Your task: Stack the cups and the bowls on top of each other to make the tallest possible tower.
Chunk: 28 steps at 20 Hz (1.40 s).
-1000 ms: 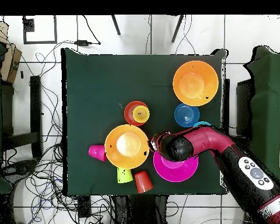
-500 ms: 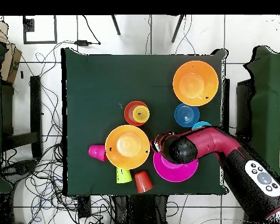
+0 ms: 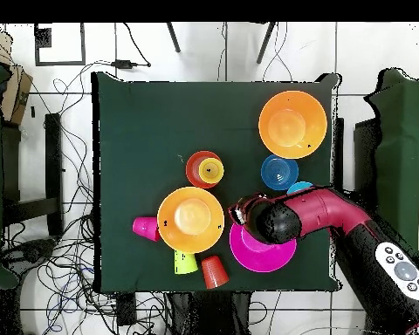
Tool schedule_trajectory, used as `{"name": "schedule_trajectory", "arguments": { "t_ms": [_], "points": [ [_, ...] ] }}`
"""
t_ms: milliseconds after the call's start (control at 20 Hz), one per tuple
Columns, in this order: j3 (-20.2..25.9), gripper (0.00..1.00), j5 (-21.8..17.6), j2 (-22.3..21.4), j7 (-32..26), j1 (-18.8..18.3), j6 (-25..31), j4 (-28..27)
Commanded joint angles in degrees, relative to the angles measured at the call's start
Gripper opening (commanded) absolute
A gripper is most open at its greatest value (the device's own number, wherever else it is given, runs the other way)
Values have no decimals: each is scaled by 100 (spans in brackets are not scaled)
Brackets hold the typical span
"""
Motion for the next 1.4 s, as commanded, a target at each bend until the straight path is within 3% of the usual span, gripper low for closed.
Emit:
{"name": "schedule_trajectory", "arguments": {
  "t_ms": [50,800,1400],
  "points": [
    [-35,100,-63,12,-238,296,-396,366],
    [-237,100,60,-111,245,759,-613,419],
    [-803,100,-461,402,242,977,-969,-46]
  ]
}}
